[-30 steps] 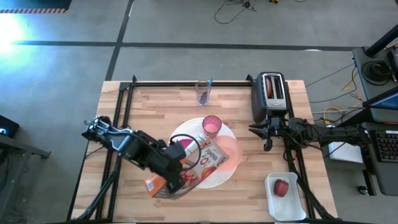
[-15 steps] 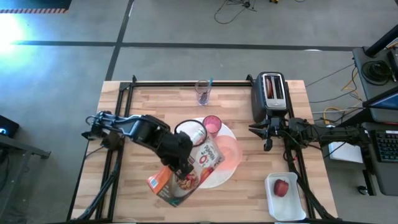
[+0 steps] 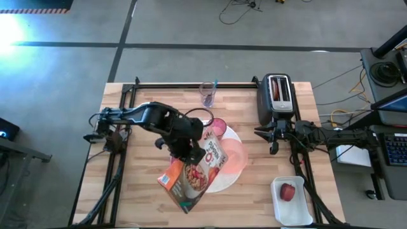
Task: Arrange a breakfast setting
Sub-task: Pour the cereal from the cereal box into the orange bowl
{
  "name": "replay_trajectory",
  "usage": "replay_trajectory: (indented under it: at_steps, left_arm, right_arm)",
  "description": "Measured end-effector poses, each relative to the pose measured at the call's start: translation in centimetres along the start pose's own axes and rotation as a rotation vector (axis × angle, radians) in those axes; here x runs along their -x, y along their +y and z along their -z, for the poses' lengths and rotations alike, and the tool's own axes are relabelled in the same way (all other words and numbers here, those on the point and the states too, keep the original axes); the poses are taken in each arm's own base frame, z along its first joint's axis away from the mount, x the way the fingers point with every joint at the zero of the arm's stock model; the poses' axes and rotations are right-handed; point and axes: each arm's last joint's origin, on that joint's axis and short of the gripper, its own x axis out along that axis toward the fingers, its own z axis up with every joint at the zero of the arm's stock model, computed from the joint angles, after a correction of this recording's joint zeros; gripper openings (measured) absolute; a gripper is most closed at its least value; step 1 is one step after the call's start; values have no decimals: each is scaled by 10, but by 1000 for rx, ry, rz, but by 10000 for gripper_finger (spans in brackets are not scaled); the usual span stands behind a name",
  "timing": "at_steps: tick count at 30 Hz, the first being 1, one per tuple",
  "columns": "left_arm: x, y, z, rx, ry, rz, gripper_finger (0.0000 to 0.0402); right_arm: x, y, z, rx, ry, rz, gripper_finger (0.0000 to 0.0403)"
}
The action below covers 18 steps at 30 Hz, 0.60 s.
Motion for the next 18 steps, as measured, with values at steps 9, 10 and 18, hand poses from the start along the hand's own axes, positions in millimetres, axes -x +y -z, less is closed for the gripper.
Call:
replay_trajectory:
  at_steps: [9, 10, 18]
  left_arm:
    - [-19, -4, -19, 137, 136, 9, 0]
    - [-22, -5, -21, 156, 156, 8, 0]
    - [-21, -11, -31, 211, 146, 65, 0]
  right_arm:
    - [0, 0, 0, 0, 0, 0, 68]
    - [0, 0, 0, 0, 0, 0, 68]
    - [0, 0, 0, 0, 0, 0, 68]
